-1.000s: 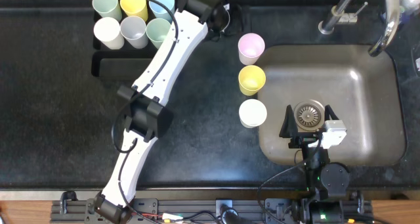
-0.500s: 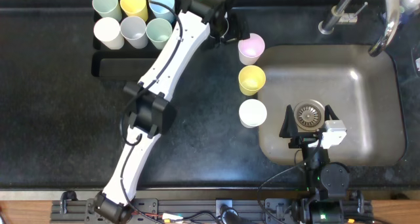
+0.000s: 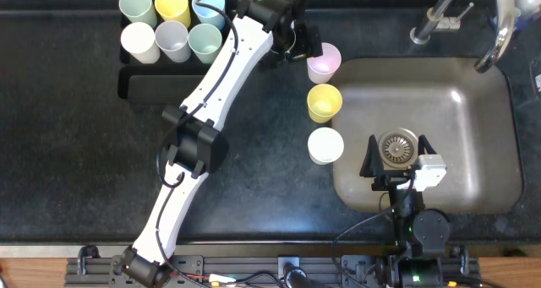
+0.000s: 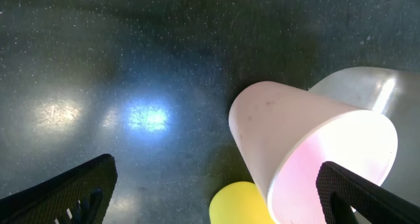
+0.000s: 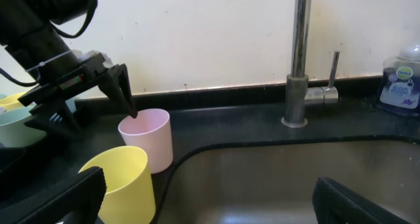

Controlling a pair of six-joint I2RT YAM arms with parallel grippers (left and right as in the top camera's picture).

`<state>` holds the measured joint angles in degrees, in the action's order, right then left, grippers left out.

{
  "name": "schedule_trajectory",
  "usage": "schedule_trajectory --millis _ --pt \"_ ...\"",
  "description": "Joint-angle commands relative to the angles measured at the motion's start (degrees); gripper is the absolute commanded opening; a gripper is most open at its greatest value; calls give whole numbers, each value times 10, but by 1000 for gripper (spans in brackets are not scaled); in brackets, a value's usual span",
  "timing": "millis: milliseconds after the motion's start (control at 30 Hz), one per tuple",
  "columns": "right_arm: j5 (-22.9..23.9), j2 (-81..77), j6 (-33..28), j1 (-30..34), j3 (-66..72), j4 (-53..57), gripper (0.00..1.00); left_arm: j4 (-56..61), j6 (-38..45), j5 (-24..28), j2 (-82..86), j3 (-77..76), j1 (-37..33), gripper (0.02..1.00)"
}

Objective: Store Cups

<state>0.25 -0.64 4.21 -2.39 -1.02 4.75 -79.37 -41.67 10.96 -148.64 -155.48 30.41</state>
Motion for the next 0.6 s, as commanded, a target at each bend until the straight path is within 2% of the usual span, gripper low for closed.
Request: schedule_trajectory --millis 33,500,533,600 --pt "-2 4 -4 -4 7 -3 998 -2 -4 6 -12 -4 5 1000" --pt "-2 4 -4 -4 7 -3 996 0 -7 15 -18 14 15 1000" --pt "-2 4 -4 -4 7 -3 996 2 -6 14 -18 14 15 982" --pt "-2 4 -4 -4 7 -3 998 3 -6 14 -19 14 15 884"
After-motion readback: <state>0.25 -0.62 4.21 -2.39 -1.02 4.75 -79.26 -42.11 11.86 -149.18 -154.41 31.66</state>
